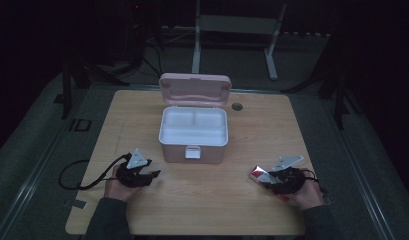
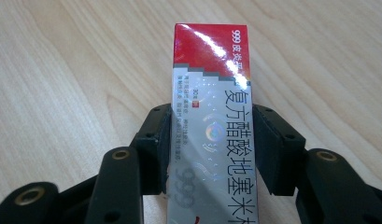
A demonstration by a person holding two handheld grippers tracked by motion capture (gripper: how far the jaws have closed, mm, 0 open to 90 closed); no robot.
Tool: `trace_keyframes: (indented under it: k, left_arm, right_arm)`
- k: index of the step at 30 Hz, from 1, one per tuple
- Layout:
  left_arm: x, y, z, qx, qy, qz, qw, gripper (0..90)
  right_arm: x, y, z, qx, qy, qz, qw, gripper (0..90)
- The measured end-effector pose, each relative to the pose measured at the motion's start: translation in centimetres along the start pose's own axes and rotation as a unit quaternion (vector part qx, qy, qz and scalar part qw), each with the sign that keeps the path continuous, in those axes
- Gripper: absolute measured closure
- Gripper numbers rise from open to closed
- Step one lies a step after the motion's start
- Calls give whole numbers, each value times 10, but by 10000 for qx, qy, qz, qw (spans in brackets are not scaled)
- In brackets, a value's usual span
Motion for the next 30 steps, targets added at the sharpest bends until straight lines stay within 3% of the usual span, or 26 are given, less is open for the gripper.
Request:
trace_keyframes:
  k: [6, 11, 15, 22, 29, 30]
  left_arm:
    - [0, 0, 0, -1, 17, 4, 10000, 448]
    - [0, -1, 2, 54, -12, -12, 10000, 430]
    - [0, -3, 3, 146, -61, -68, 9999, 412]
    - [-1, -12, 9, 470, -182, -133, 9986, 389]
    - [-7, -21, 19, 624, -417, -166, 9970, 385]
    - [-8, -23, 21, 658, -442, -180, 9967, 375]
  right_arm:
    - [1, 4, 0, -41, -1, 42, 10000, 494]
    - [3, -3, 2, 161, 105, -23, 9998, 437]
    - [4, -8, 8, 336, 144, -48, 9993, 453]
    - [1, -10, 35, 640, 146, 73, 9978, 484]
    - [3, -7, 65, 785, 24, -19, 9969, 484]
    - [3, -7, 75, 845, -31, -59, 9964, 484]
Point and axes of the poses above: each handheld gripper's, and its own axes: y roughly forward along the jaws, z roughly out of its top, x roughly to its right, the point moved 1 cm from there along y, roughly forward along the jaws, and after that the axes turned 2 degrees about x, right-handed, at the moved point
